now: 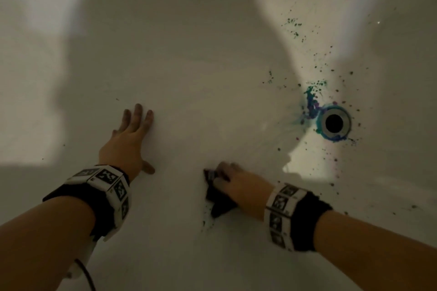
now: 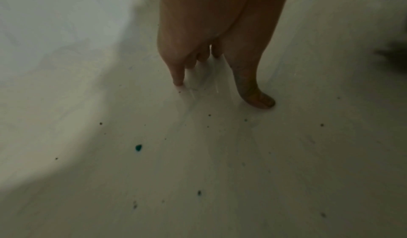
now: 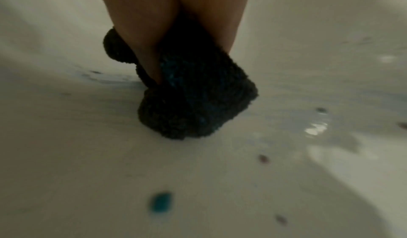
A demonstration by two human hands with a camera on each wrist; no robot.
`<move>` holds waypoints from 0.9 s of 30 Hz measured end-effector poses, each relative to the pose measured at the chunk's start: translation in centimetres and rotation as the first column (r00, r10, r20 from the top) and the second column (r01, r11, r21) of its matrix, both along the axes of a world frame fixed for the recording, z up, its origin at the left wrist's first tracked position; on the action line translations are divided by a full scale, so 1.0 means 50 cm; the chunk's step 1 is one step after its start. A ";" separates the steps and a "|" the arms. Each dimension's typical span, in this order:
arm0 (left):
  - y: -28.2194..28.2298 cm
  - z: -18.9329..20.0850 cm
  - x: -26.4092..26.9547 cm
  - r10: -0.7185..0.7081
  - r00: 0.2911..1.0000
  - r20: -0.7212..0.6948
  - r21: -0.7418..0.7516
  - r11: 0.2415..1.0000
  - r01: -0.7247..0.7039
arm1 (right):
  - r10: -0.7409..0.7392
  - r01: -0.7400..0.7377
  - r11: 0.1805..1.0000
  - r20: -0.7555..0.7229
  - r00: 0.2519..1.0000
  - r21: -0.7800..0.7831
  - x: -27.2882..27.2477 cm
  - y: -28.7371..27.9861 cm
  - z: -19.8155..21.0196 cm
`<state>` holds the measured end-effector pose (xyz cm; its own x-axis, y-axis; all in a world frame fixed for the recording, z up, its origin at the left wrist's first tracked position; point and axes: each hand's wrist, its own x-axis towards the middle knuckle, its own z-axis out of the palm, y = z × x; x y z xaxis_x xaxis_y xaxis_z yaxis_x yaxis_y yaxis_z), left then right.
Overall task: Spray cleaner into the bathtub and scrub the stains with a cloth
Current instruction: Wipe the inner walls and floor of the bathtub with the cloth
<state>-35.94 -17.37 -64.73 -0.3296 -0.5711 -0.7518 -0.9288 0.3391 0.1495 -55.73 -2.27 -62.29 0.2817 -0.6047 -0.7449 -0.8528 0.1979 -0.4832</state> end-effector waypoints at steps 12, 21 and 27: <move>-0.004 0.009 -0.011 -0.040 0.997 0.066 -0.004 0.999 0.041 | -0.629 0.522 0.757 -0.225 0.744 -0.393 -0.269 -0.048 0.006; -0.002 0.030 -0.035 -0.074 0.987 0.140 0.000 0.997 0.075 | 0.131 -0.117 0.991 0.456 0.880 -0.059 0.082 0.023 0.108; -0.002 0.023 -0.025 -0.057 0.993 0.099 -0.007 0.998 0.058 | 0.076 -0.078 0.997 0.154 0.985 0.009 0.063 0.009 0.009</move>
